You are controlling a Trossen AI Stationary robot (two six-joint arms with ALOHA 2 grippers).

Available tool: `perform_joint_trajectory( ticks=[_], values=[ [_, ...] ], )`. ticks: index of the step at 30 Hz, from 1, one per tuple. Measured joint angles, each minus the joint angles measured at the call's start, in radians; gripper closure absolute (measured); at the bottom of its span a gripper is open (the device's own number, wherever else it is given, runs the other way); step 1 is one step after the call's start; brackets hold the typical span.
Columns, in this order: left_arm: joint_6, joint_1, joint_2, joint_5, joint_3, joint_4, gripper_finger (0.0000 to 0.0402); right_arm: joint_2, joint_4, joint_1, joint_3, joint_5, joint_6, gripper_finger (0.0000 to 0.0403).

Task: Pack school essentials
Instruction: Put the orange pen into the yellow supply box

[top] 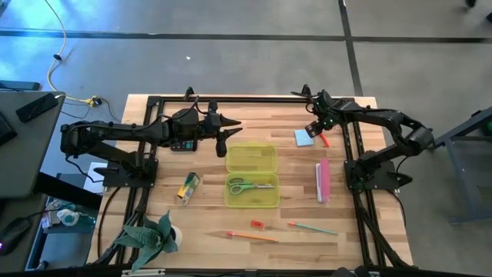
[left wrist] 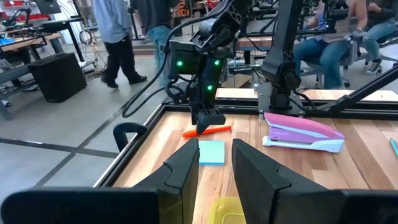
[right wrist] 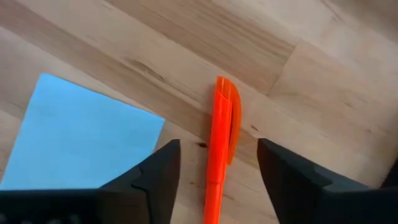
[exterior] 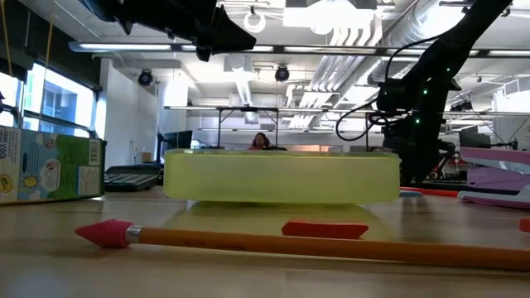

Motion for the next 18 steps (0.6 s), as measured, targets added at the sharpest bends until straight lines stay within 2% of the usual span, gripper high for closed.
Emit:
perform_joint_trajectory(
  ticks=[7, 18],
  values=[
    [0.000, 0.000, 0.000, 0.000, 0.000, 0.000, 0.0316, 0.001, 0.004, 0.000, 0.000, 0.003, 0.013, 0.0176],
    [0.000, 0.000, 0.000, 0.000, 0.000, 0.000, 0.0316, 0.004, 0.014, 0.000, 0.000, 0.007, 0.069, 0.0205]
  ],
)
